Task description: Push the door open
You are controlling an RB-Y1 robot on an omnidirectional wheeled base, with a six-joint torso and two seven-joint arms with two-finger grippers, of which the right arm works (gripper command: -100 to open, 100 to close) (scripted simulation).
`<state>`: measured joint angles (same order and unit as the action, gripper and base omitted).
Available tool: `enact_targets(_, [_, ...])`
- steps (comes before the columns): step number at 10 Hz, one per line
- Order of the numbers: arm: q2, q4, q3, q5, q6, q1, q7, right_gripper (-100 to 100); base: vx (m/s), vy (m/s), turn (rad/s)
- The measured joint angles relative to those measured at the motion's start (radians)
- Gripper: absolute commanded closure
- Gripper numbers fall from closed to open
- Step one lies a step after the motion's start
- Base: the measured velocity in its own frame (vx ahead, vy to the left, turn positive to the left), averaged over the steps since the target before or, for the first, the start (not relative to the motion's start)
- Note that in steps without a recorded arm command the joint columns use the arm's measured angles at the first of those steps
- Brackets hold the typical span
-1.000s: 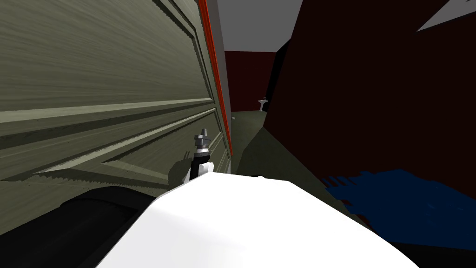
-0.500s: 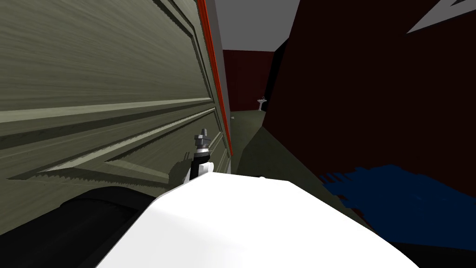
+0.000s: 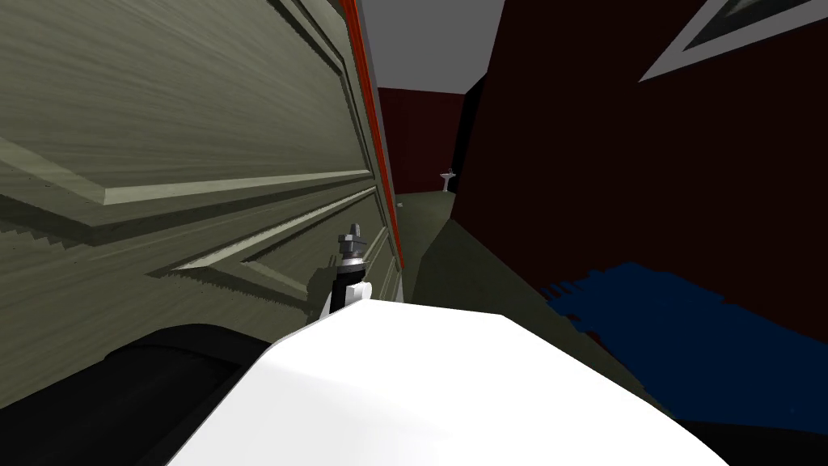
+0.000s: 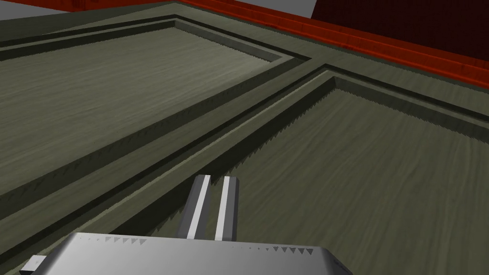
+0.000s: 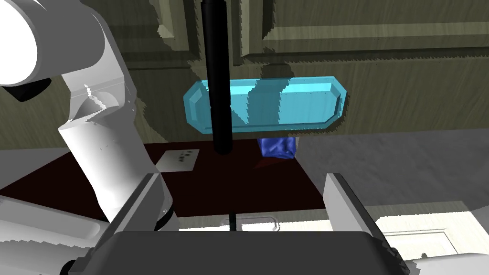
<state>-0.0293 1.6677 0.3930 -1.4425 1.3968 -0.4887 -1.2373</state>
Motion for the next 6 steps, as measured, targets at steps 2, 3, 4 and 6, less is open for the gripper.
enact_targets(2, [0.039, 0.011, -0.003, -0.005, -0.013, -0.016, 0.002, -100, -0.066, 0.019, -0.036])
enact_targets(3, [0.056, 0.003, -0.005, -0.012, -0.015, -0.016, 0.008, -100, -0.017, 0.007, -0.002])
enact_targets(4, [0.057, 0.002, -0.005, -0.012, -0.016, -0.016, 0.010, -100, -0.005, 0.103, 0.016])
enact_targets(6, [0.024, 0.003, -0.002, -0.010, -0.021, -0.011, 0.006, -100, 0.002, 0.184, -0.004])
